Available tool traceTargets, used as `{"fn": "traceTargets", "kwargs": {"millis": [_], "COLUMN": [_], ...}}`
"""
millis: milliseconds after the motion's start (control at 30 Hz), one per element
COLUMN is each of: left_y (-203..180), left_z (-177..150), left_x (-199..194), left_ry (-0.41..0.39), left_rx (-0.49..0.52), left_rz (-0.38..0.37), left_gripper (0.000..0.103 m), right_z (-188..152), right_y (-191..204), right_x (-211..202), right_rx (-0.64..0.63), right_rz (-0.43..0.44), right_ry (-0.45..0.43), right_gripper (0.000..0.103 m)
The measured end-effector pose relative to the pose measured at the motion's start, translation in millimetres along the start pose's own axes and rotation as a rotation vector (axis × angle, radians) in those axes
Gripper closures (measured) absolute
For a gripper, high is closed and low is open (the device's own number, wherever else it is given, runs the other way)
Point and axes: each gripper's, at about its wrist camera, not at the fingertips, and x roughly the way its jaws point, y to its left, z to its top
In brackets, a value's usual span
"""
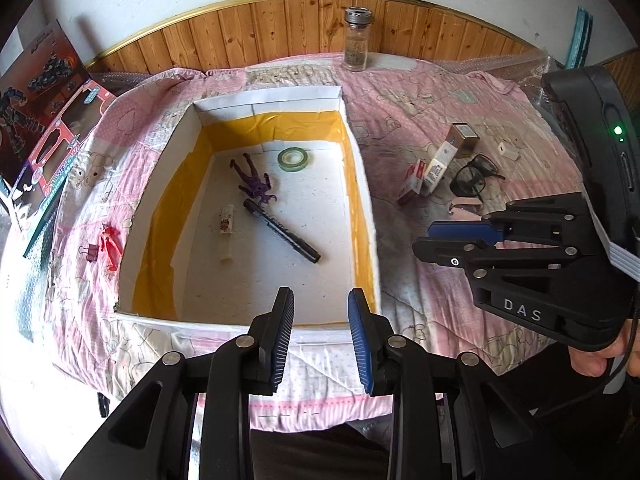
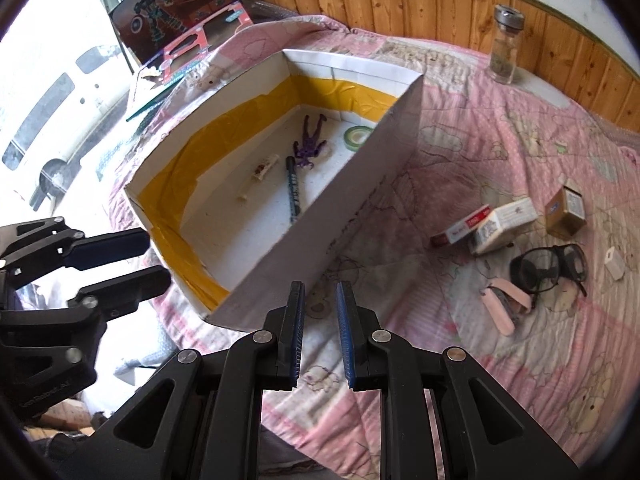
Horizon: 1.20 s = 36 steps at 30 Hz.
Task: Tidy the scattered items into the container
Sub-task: 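Withdraw both grippers from the box toward the remaining items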
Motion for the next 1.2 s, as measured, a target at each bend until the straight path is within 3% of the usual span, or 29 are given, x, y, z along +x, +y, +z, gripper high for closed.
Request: {"fn": "traceTargets", "kwargs": {"millis": [533, 1200], "left_y": [-67, -151], "left_z": [-1, 30], "left_x": [-3, 53], "left_ry": [-0.033, -0.006], "left_rx": [0.050, 0.127], "left_rz": [-0.094, -0.206], "left_gripper": [0.073, 0.073], "right_z": [-40, -79], "right_y": [-57, -183], "right_x": [-8, -15], "right_rx": [0.120, 0.459], "right_rz": [0.010, 0.026], "right_ry": [-0.024, -0.076], "right_gripper": [0.084, 0.083]}}
